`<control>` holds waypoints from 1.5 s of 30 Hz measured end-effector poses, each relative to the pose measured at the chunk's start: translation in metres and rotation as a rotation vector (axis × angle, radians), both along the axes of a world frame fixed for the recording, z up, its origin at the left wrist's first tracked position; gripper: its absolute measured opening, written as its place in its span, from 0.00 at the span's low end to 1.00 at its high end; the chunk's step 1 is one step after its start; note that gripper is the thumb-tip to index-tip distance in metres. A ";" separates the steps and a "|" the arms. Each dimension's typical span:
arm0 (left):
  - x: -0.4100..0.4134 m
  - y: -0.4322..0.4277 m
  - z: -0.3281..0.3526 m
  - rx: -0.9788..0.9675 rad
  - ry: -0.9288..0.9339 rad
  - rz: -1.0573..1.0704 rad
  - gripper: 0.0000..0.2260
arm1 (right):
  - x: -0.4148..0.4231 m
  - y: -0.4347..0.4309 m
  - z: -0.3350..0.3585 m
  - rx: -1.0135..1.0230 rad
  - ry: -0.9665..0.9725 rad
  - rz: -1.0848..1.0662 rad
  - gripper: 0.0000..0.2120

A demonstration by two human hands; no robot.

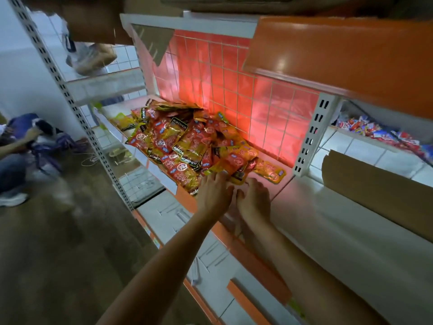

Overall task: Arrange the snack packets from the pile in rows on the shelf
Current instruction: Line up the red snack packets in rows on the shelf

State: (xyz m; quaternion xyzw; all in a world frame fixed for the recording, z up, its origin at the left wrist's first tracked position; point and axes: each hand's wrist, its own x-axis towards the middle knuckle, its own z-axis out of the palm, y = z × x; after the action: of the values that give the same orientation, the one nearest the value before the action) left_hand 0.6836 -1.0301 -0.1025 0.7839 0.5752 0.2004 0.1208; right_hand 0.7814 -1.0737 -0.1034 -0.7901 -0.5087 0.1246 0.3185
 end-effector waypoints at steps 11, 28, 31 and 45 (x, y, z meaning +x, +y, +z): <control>-0.007 0.097 -0.001 0.002 0.074 -0.218 0.31 | -0.008 0.087 0.002 -0.017 0.106 -0.312 0.17; -0.020 0.144 0.007 -0.049 -0.299 -0.238 0.28 | -0.009 0.122 -0.006 -0.013 0.088 -0.514 0.16; -0.024 0.151 0.007 -0.111 -0.420 -0.206 0.30 | -0.008 0.124 -0.007 0.005 0.181 -0.562 0.16; -0.029 0.156 0.006 -0.262 -0.622 -0.145 0.35 | -0.024 0.118 0.000 0.139 0.065 -0.427 0.16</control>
State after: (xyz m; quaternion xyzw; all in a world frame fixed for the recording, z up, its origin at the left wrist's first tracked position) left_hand 0.6543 -0.8736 -0.0962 0.7019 0.4743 0.3452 0.4038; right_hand 0.7573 -0.9558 -0.1038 -0.8515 -0.3266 0.0445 0.4078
